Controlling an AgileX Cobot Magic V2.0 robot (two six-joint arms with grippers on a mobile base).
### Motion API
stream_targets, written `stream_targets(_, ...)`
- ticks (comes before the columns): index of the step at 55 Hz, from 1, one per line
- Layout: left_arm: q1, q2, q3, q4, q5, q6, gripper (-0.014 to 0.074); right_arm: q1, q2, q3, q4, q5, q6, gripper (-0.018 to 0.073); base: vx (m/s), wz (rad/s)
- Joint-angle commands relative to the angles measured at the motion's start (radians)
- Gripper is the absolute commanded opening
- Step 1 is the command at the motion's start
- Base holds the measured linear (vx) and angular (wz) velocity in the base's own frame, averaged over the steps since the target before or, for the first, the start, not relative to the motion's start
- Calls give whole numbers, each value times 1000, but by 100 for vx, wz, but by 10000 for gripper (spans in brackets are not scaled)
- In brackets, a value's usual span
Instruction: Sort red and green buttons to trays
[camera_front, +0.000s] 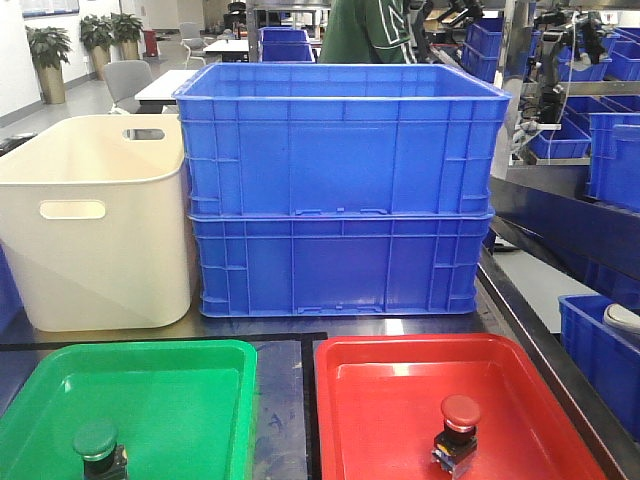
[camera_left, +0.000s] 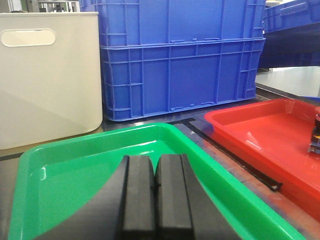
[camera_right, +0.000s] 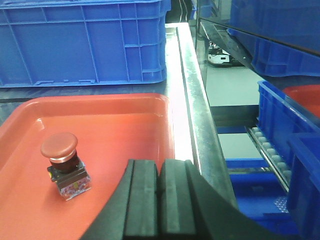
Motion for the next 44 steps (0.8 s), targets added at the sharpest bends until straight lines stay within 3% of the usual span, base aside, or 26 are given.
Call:
stream_targets(1,-4,3,-28,-17,-16,-10,-6,-2,1,-30,-18,-58,-9,-8,0,0)
stream_targets(25,-4,6,-10,-40,3,-1,-6,-2,1,-30,-18,-58,-9,-8,0,0)
stream_targets(27,-3,6,-2,-134,52,11,-6,-2,1,-30,-18,-58,-9,-8,0,0)
stream_targets(30,-3,6,6,-345,152,64,-6,-2,1,-30,-18,-58,-9,-8,0,0)
stream_targets(33,-3,6,22,-586,320,254,-6,-2,1,-30,-18,-58,-9,-8,0,-1)
stream_targets(37,-3,3,29,-821,451,547,-6,-2,1,-30,-18,-58,-9,-8,0,0)
stream_targets(41,-3,-1,40,-935,476,759,-6,-2,1,-30,-18,-58,-9,-8,0,0)
stream_targets(44,-3,-28,64,-954,423,841,-6,-2,1,-30,-18,-58,-9,-8,0,0)
